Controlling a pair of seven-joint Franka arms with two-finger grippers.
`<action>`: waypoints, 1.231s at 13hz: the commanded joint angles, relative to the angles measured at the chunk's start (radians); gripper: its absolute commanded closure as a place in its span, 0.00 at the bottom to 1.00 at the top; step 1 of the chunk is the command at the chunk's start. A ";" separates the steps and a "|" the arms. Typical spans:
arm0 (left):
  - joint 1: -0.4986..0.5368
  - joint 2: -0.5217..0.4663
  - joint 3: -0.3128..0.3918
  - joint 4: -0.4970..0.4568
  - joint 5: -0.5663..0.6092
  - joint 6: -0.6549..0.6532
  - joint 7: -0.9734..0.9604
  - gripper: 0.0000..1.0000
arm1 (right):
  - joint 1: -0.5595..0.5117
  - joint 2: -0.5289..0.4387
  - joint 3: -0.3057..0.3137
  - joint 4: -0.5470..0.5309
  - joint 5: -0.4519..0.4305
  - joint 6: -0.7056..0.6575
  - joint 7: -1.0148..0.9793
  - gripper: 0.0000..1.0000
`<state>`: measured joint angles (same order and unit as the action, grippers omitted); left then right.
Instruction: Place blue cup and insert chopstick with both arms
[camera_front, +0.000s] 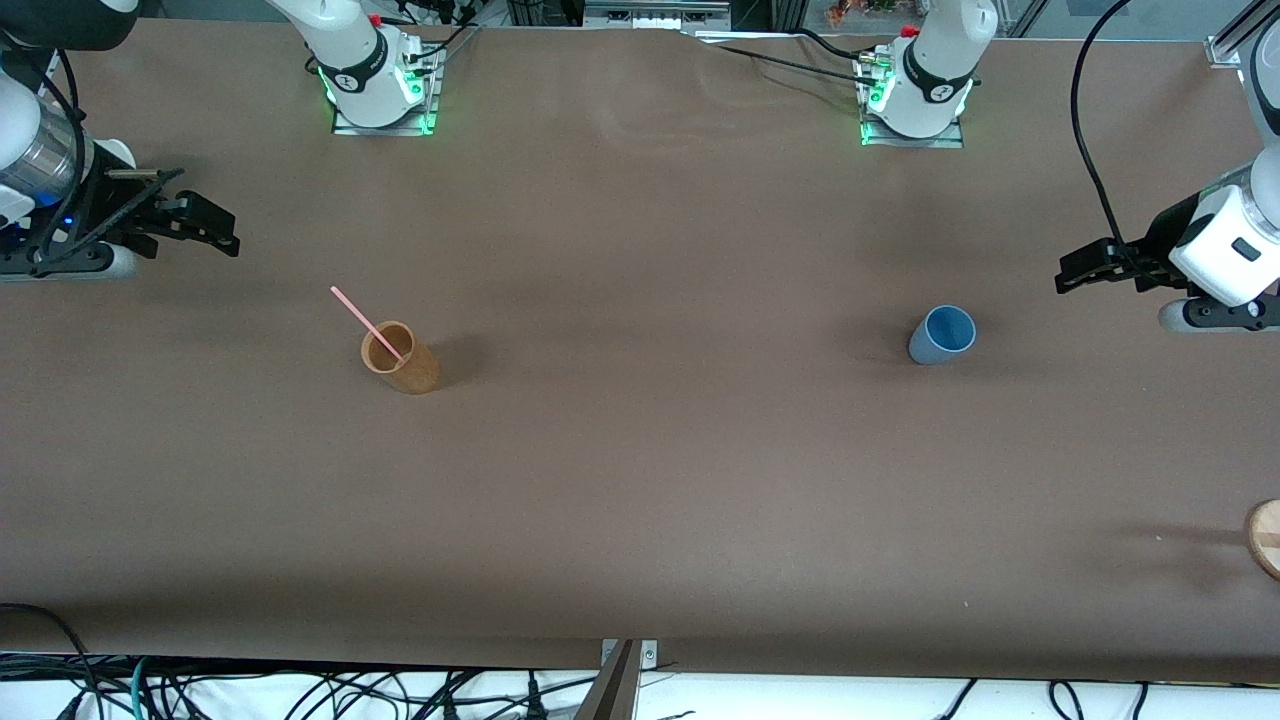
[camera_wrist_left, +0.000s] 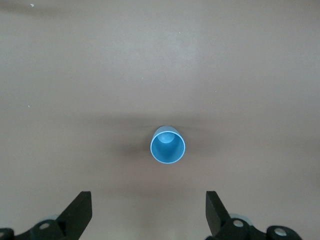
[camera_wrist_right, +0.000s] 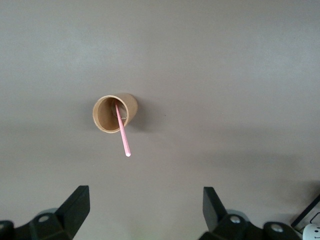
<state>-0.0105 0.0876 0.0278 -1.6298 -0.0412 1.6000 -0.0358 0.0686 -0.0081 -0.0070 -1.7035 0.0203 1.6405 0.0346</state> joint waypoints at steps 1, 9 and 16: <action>0.003 0.003 -0.006 0.008 0.020 0.006 0.013 0.00 | -0.009 -0.004 0.005 0.001 -0.013 0.002 0.008 0.00; 0.006 0.003 -0.006 0.008 0.018 0.006 0.011 0.00 | -0.009 -0.004 0.005 0.001 -0.011 -0.001 -0.005 0.00; 0.004 0.003 -0.006 0.010 0.018 0.006 0.011 0.00 | -0.009 -0.004 0.005 0.001 -0.014 -0.001 -0.007 0.00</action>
